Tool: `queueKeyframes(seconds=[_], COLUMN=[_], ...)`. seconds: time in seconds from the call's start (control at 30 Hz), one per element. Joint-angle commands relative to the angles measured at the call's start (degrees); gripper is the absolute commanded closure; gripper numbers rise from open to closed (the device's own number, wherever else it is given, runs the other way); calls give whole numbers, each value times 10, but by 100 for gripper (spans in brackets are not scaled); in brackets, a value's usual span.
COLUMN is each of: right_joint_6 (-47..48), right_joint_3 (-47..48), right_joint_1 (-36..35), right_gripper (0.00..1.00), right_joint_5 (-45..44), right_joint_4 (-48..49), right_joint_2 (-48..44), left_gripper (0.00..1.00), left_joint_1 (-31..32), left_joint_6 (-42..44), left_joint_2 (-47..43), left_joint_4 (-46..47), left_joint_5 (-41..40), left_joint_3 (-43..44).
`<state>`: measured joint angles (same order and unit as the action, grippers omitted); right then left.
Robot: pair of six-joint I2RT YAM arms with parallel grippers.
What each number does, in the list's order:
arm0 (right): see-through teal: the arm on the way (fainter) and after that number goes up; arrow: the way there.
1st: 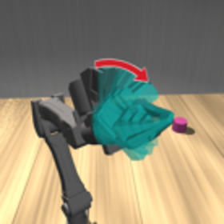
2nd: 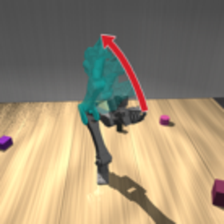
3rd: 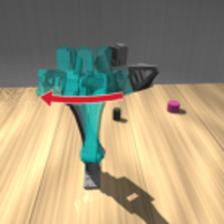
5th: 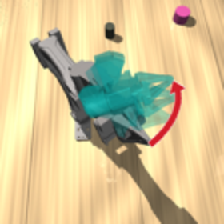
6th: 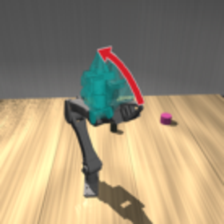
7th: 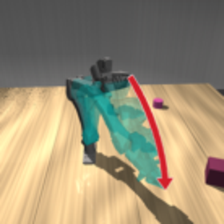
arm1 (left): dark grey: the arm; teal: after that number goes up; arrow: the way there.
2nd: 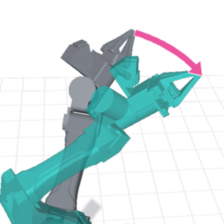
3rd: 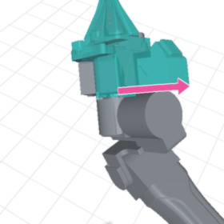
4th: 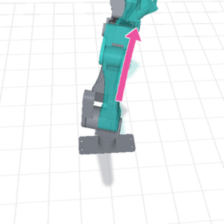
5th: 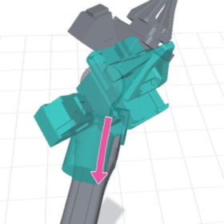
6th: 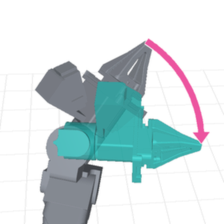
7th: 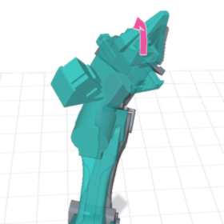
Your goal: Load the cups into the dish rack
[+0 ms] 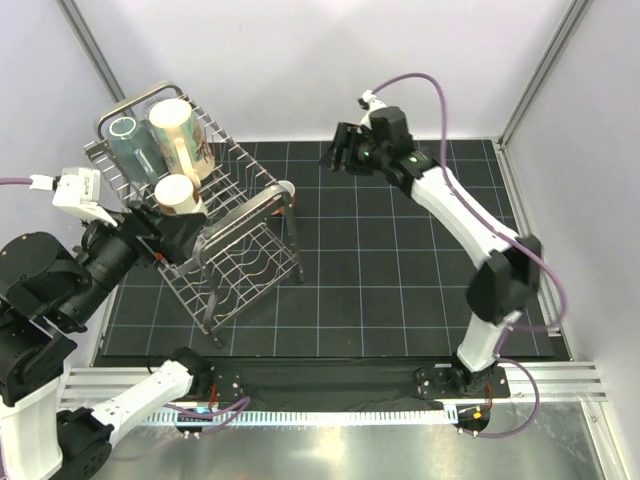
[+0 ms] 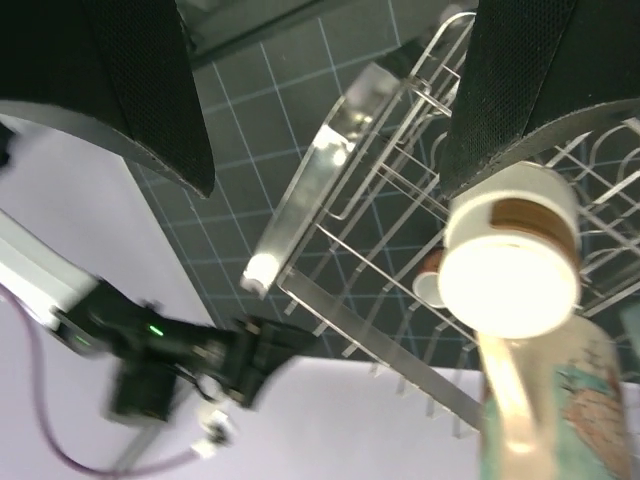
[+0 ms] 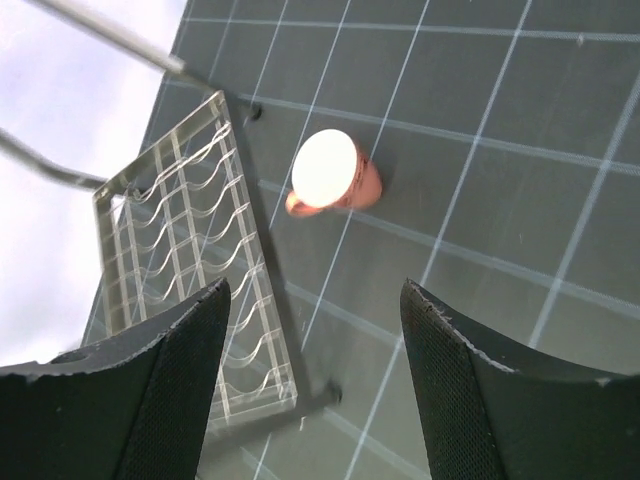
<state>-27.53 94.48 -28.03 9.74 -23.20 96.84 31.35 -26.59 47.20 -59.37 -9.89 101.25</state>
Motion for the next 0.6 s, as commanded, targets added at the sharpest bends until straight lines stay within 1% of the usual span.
queueKeyframes(seconds=[0.0, 0.07, 0.1, 0.17, 0.2, 0.3, 0.33, 0.43, 0.57], right_joint_6=[12, 10, 8, 3, -1, -16, -21, -24, -21], right_joint_3=[117, 163, 206, 246, 280, 323, 326, 320, 318], right_joint_1=[-2, -4, -5, -6, -10, -18, -22, -35, -52], right_gripper=[31, 31, 31, 33, 34, 36, 36, 37, 38], right_joint_5=[18, 20, 14, 2, -8, -29, -32, -38, -46], right_joint_4=[7, 2, -4, -8, -12, -13, -9, 22, 39], right_joint_2=[94, 145, 190, 230, 269, 311, 330, 350, 388], left_gripper=[11, 11, 11, 10, 10, 10, 10, 9, 10], left_joint_1=[-3, -3, -3, -3, -3, -3, -3, -3, -3], left_joint_6=[-17, -12, -10, -7, -8, -9, -8, 0, 2], left_joint_2=[-4, -23, -31, -53, -61, -87, -93, -114, -133], left_joint_4=[-7, -31, -36, -50, -53, -63, -65, -80, -111], left_joint_5=[95, 95, 95, 84, 81, 73, 70, 56, 36], left_joint_3=[-11, -11, -11, -12, -13, -11, -11, -20, -27])
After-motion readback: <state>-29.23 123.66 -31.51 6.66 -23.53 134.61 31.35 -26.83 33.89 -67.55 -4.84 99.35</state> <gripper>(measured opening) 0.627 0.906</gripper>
